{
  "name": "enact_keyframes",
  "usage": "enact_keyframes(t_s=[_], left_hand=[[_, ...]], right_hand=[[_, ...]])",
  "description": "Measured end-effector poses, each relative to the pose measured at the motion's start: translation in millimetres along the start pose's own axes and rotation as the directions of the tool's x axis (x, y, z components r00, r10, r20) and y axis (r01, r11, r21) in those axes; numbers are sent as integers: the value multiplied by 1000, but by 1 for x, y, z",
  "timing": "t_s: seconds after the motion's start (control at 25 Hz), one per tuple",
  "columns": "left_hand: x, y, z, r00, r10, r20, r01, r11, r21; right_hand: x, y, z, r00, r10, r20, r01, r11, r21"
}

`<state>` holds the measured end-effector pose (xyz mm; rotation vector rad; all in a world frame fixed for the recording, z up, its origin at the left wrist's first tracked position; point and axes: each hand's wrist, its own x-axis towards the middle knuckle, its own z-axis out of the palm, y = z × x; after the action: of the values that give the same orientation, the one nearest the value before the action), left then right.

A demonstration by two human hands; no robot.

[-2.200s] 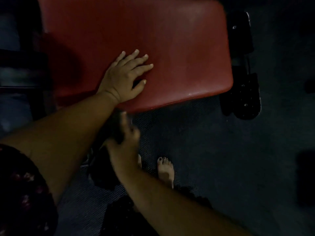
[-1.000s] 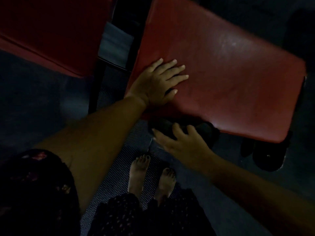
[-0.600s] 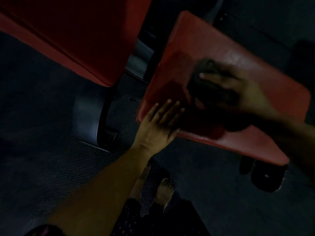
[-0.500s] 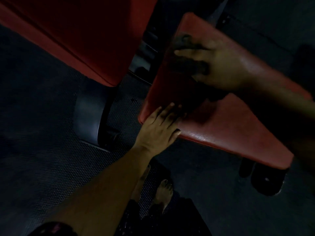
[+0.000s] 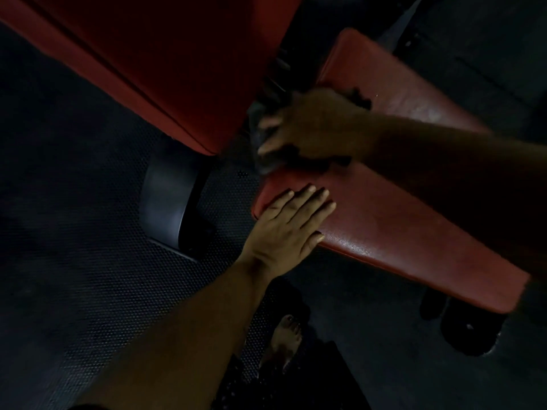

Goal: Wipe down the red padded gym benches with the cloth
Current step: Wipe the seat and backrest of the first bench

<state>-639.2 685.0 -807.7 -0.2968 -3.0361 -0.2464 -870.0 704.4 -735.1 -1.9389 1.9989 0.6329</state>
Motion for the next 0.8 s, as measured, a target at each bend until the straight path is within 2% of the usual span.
enact_keyframes(t_s=[0.08,0.12,0.2,0.24,0.32,0.36,0.44,0.56,0.64,0.72,0.8], left_hand=[[9,8,-8,991,-109,-75,100,989,-113],[22,11,-10,962,-223,-156,198,967,-161],[56,4,-16,884,-421,-205,375,898,-230],[74,-2,-16,861,-465,-208,414,876,-247],[91,-10,-5,899,-404,-169,373,909,-186],[94,-11,-1,925,-359,-125,340,929,-147],[96,-11,0,933,-358,-33,353,930,-101],[93,-9,3,928,-372,28,373,925,-78],[96,-10,3,931,-363,46,365,929,-54],[94,-9,5,931,-361,47,362,932,-25],[94,-8,4,929,-364,64,366,931,-15]], right_hand=[[-9,16,-6,974,226,-2,-225,970,95],[-11,24,-5,954,297,-38,-291,950,111],[-13,24,-6,968,232,-94,-224,971,84],[-16,24,1,978,186,-96,-179,980,82],[-28,36,13,990,88,-107,-76,991,110],[-33,50,17,984,127,-123,-109,983,145],[-32,76,20,948,293,-126,-265,943,199],[-22,85,26,848,526,-70,-496,832,250],[-17,81,31,787,606,-112,-565,782,262],[-18,79,37,798,583,-156,-535,802,265],[-21,89,40,861,486,-150,-430,853,296]])
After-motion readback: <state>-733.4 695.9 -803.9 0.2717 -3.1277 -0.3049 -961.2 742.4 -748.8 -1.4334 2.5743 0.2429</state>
